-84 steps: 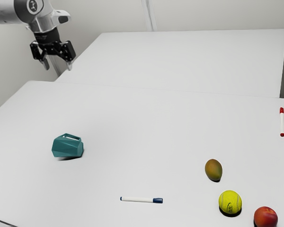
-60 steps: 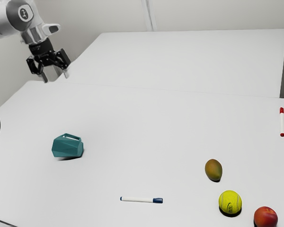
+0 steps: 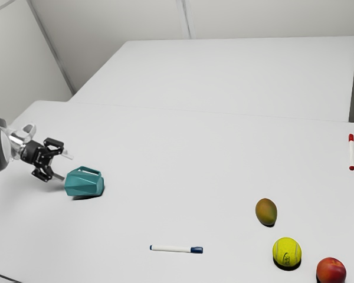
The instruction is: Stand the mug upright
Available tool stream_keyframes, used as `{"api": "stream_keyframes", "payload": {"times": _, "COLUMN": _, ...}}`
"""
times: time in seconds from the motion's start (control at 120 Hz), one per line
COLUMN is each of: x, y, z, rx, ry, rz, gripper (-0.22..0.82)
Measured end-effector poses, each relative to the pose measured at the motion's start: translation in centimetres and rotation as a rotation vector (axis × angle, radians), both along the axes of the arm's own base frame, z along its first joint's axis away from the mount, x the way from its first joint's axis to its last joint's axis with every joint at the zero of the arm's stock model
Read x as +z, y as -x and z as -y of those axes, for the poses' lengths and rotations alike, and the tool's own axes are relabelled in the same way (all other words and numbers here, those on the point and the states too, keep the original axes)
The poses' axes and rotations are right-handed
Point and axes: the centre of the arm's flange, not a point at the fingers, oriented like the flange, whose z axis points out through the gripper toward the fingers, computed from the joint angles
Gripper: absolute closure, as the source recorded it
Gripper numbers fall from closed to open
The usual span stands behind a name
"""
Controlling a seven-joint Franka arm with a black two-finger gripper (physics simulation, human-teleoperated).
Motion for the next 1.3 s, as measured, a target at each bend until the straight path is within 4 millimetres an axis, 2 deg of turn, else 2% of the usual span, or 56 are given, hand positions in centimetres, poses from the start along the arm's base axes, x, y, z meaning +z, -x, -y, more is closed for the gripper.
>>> {"api": "stream_keyframes", "payload": {"times": 0.167, "x": -1.1, "y": 1.1, "z": 1.7, "rx": -0.035, "ry": 0.034, "rz": 0.1, "gripper": 0.0}}
{"api": "stream_keyframes", "payload": {"times": 0.333, "x": -1.3, "y": 0.8, "z": 4.1, "rx": -0.054, "ry": 0.075, "rz": 0.209, "gripper": 0.01}}
{"api": "stream_keyframes", "payload": {"times": 0.392, "x": -1.3, "y": 0.9, "z": 4.7, "rx": -0.053, "ry": 0.082, "rz": 0.242, "gripper": 0.08}}
{"api": "stream_keyframes", "payload": {"times": 0.525, "x": -1.3, "y": 0.9, "z": 4.7, "rx": -0.06, "ry": 0.075, "rz": 0.296, "gripper": 0.42}}
{"api": "stream_keyframes", "payload": {"times": 0.625, "x": -1.3, "y": 1.1, "z": 4.8, "rx": -0.068, "ry": 0.07, "rz": 0.326, "gripper": 0.58}}
{"api": "stream_keyframes", "payload": {"times": 0.775, "x": -1.0, "y": 1.0, "z": 4.9, "rx": -0.086, "ry": 0.061, "rz": 0.364, "gripper": 0.7}}
{"api": "stream_keyframes", "payload": {"times": 0.975, "x": -0.8, "y": 0.8, "z": 5.0, "rx": -0.11, "ry": 0.049, "rz": 0.4, "gripper": 0.75}}
{"api": "stream_keyframes", "payload": {"times": 1.0, "x": -0.3, "y": 0.7, "z": 5.1, "rx": -0.115, "ry": 0.046, "rz": 0.411, "gripper": 0.75}}
{"api": "stream_keyframes", "payload": {"times": 1.05, "x": 2.0, "y": -0.1, "z": 5.8, "rx": -0.144, "ry": 0.029, "rz": 0.452, "gripper": 0.75}}
{"api": "stream_keyframes", "payload": {"times": 1.1, "x": 5.7, "y": -1.6, "z": 6.9, "rx": -0.205, "ry": -0.01, "rz": 0.503, "gripper": 0.76}}
{"api": "stream_keyframes", "payload": {"times": 1.2, "x": 13.0, "y": -6.2, "z": 10.1, "rx": -0.403, "ry": -0.138, "rz": 0.562, "gripper": 0.77}}
{"api": "stream_keyframes", "payload": {"times": 1.258, "x": 14.9, "y": -8.2, "z": 13.3, "rx": -0.54, "ry": -0.235, "rz": 0.539, "gripper": 0.78}}
{"api": "stream_keyframes", "payload": {"times": 1.3, "x": 15.4, "y": -9.3, "z": 15.6, "rx": -0.633, "ry": -0.315, "rz": 0.512, "gripper": 0.78}}
